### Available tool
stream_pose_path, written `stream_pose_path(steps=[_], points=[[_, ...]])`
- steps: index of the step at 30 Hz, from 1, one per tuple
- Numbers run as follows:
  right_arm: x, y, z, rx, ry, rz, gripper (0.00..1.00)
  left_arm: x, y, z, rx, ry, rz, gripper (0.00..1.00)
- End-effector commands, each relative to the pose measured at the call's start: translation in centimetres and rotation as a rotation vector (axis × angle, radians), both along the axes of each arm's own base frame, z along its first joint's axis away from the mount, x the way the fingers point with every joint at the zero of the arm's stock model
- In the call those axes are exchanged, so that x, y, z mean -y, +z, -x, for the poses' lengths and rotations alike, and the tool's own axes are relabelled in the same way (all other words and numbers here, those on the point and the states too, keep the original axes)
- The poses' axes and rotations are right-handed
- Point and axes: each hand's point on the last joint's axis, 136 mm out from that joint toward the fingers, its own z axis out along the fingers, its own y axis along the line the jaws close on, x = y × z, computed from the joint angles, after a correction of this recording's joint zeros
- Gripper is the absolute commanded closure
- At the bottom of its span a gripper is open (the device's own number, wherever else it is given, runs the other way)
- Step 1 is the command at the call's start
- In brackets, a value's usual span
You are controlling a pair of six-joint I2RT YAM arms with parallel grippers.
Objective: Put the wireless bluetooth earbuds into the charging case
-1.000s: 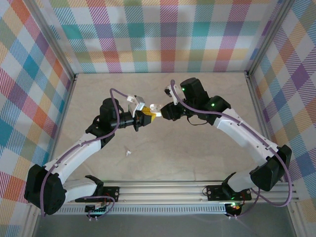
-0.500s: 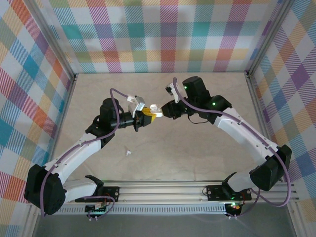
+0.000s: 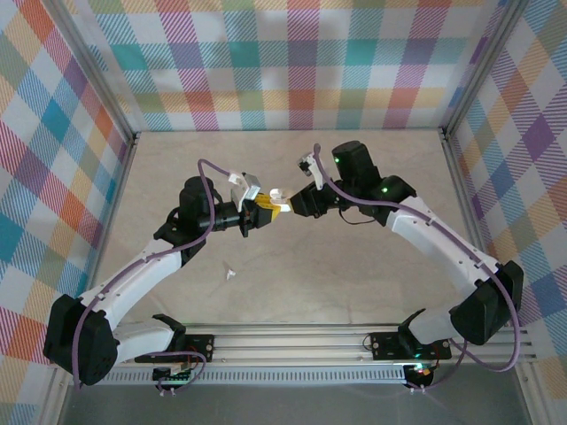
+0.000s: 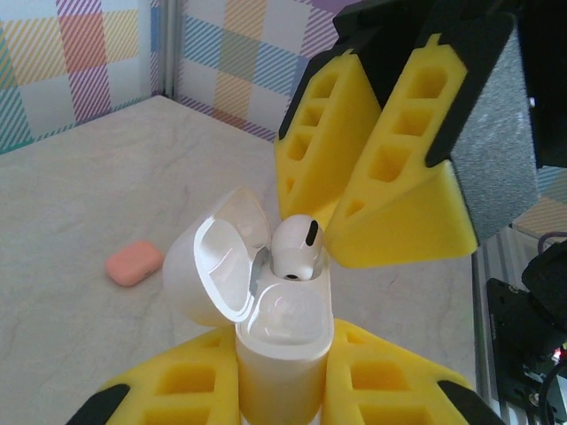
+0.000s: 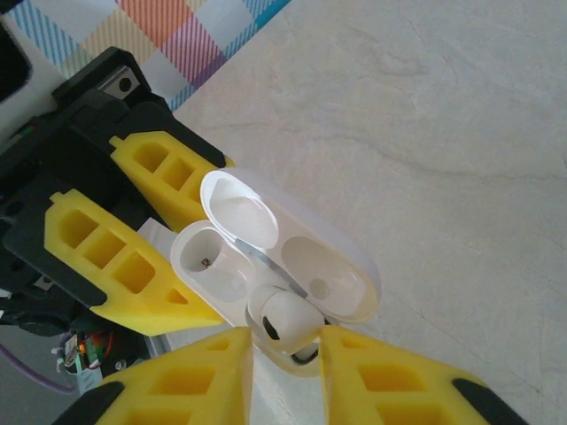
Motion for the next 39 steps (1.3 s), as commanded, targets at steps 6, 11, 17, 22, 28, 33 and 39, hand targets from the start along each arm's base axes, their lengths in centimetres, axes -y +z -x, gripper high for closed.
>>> stream_pose_path(steps=[6, 11, 17, 22, 28, 33, 39], points=[[1.0, 3.3, 0.8, -0.003, 0.003, -0.101, 0.75, 0.2, 1.8, 0.5, 0.065, -0.011, 0.032, 1.0], [1.2, 4.3, 0.2, -0.023, -0.032, -0.11, 0.79, 0.1, 1.8, 0.5, 0.065, -0.007, 0.034, 1.0], [0.5, 3.6, 0.0, -0.065, -0.016, -0.115, 0.82, 0.1, 2.0, 0.5, 0.066, -0.007, 0.037, 1.0], [-0.7, 2.0, -0.2, -0.126, -0.001, -0.135, 0.84, -0.1, 2.0, 0.4, 0.074, 0.013, 0.038, 1.0], [-1.3, 1.5, 0.2, -0.167, 0.012, -0.137, 0.86, -0.7, 1.9, -0.3, 0.078, 0.077, 0.035, 1.0], [-1.2, 2.2, -0.1, -0.168, -0.036, -0.204, 0.84, -1.7, 2.0, -1.5, 0.067, 0.177, 0.046, 1.0], [-0.4, 0.7, -0.6, -0.178, -0.113, -0.185, 0.75, -5.0, 0.9, -2.8, 0.013, 0.368, 0.029, 1.0]])
